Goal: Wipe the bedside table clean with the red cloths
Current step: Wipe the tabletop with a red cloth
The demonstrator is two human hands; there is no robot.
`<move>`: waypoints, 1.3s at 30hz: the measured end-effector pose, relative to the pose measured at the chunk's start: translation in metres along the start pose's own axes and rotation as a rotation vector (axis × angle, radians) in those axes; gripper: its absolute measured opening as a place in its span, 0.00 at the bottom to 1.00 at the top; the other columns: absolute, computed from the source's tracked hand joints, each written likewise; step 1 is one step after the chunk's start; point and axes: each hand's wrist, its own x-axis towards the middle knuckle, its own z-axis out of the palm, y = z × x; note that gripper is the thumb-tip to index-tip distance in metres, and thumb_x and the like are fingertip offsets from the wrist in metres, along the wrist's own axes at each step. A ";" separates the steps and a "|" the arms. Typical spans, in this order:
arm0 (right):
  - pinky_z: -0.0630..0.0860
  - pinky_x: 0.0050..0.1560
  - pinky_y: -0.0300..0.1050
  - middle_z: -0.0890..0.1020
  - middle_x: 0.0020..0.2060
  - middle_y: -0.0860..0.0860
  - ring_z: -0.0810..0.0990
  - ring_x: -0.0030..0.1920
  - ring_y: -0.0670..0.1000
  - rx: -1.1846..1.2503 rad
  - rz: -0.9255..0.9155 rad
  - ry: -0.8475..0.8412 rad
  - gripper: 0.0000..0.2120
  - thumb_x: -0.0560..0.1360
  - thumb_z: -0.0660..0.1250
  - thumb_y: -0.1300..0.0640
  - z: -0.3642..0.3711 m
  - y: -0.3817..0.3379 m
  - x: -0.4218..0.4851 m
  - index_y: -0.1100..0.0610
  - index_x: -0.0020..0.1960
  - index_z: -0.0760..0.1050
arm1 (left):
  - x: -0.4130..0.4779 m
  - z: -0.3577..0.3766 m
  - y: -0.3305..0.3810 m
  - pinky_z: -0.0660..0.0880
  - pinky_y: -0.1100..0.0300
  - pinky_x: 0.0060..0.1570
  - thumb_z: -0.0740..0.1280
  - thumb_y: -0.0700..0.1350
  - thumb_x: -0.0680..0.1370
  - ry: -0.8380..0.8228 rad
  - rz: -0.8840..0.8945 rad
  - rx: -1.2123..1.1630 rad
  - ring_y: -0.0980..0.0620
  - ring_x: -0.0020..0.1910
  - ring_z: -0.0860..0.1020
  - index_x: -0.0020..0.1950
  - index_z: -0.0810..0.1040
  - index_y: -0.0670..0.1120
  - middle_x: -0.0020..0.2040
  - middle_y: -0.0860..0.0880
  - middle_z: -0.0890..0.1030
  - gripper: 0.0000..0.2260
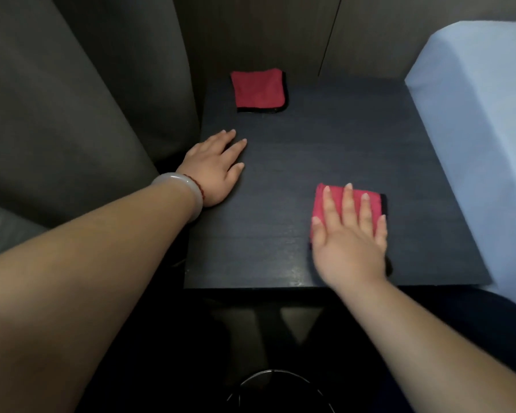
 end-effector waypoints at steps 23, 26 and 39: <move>0.46 0.75 0.58 0.60 0.78 0.46 0.53 0.78 0.53 0.130 -0.732 0.001 0.23 0.78 0.56 0.43 0.031 -0.124 -0.075 0.39 0.73 0.66 | 0.017 -0.004 -0.007 0.46 0.49 0.75 0.45 0.58 0.83 -0.092 0.062 0.055 0.49 0.79 0.43 0.80 0.46 0.57 0.81 0.50 0.44 0.25; 0.47 0.76 0.54 0.59 0.78 0.46 0.54 0.78 0.52 0.078 -0.687 0.017 0.25 0.79 0.51 0.40 0.025 -0.086 -0.047 0.40 0.76 0.61 | 0.019 -0.003 -0.007 0.46 0.48 0.76 0.45 0.59 0.83 -0.089 0.073 0.057 0.49 0.79 0.43 0.79 0.46 0.57 0.81 0.50 0.45 0.25; 0.35 0.74 0.52 0.38 0.77 0.42 0.37 0.78 0.49 -0.038 -0.423 -0.039 0.28 0.78 0.35 0.38 0.004 -0.035 -0.025 0.38 0.78 0.40 | -0.017 0.000 0.028 0.47 0.51 0.75 0.49 0.52 0.84 -0.008 -0.324 -0.091 0.48 0.79 0.44 0.80 0.47 0.49 0.81 0.47 0.46 0.26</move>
